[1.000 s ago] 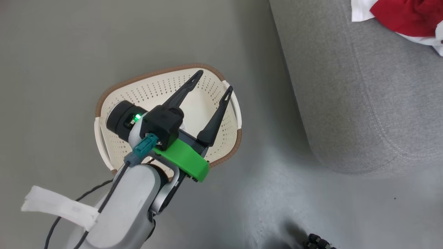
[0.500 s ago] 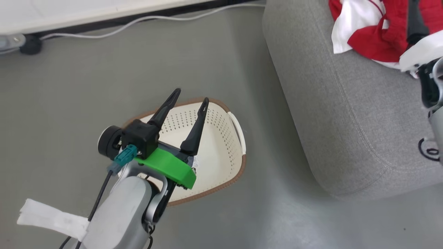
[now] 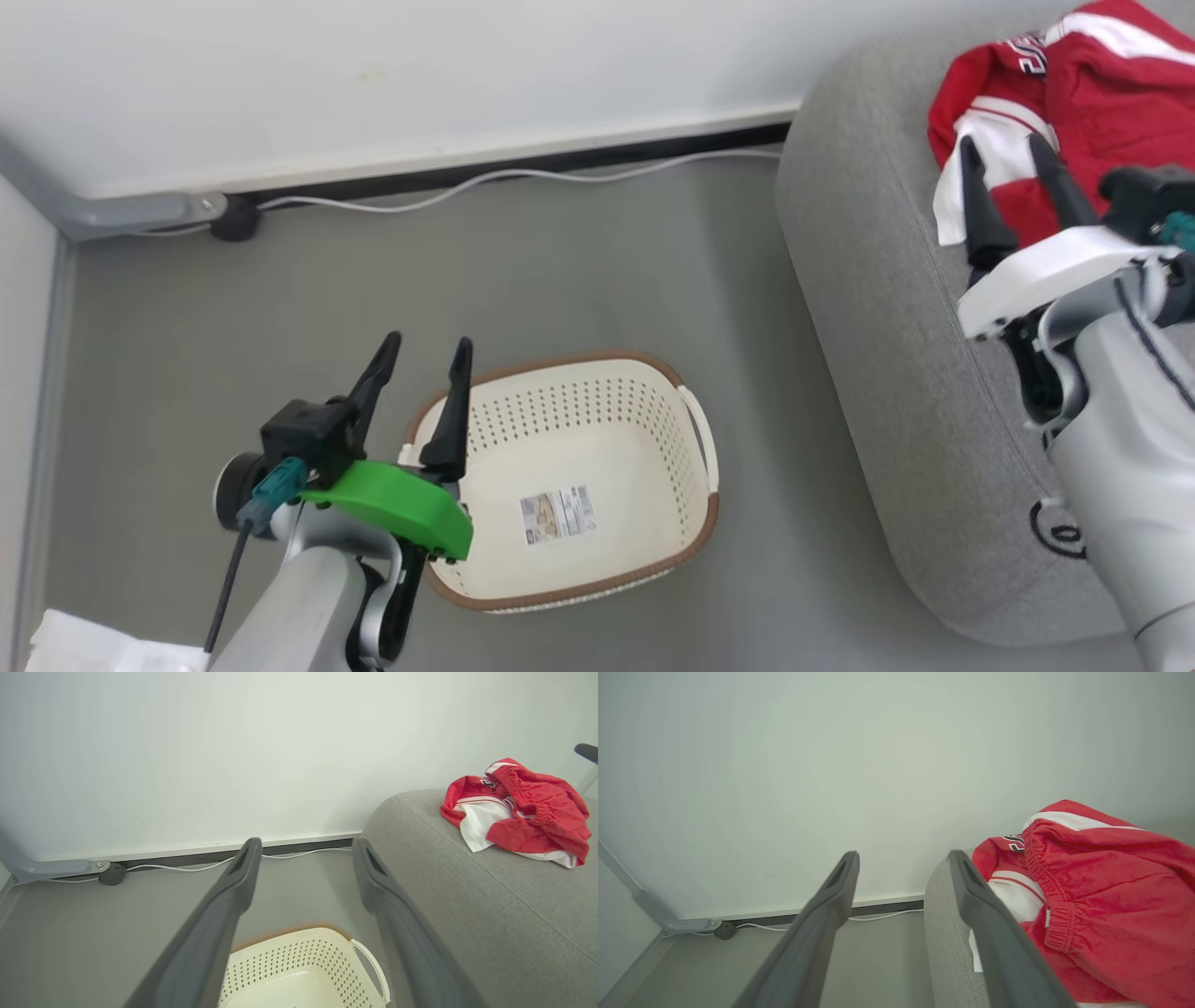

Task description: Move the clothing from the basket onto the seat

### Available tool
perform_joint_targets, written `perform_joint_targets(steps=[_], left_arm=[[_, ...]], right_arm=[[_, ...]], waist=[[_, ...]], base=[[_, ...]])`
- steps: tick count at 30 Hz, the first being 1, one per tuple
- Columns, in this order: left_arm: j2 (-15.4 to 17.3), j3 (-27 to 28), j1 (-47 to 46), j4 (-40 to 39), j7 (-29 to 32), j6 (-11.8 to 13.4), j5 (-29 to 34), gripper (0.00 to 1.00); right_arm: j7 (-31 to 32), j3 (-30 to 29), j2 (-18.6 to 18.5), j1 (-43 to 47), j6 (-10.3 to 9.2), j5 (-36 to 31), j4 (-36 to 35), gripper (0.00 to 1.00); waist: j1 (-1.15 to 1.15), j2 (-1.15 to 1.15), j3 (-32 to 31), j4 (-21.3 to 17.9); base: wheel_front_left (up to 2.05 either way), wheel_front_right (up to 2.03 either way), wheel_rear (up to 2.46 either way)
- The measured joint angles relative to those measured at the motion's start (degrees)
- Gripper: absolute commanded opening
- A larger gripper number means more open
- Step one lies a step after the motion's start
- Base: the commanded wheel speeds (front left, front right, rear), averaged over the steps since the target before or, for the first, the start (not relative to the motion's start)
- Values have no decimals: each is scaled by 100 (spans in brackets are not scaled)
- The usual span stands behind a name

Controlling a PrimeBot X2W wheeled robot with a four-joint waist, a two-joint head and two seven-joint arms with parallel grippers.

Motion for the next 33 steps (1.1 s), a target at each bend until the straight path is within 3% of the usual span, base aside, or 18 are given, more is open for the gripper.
perform_joint_targets(steps=[13,33], left_arm=[[212,890,765,1,-68,227,-113,100],[312,1858,1610,-414,-70,336,51,100]], right_arm=[[0,367,589,952,-21,-64,-500,100],[0,361,745,2374,-495,-256,-1468,100]], waist=[[0,0,-764,388],[0,0,-984,360]], base=[[0,0,0],[0,0,0]])
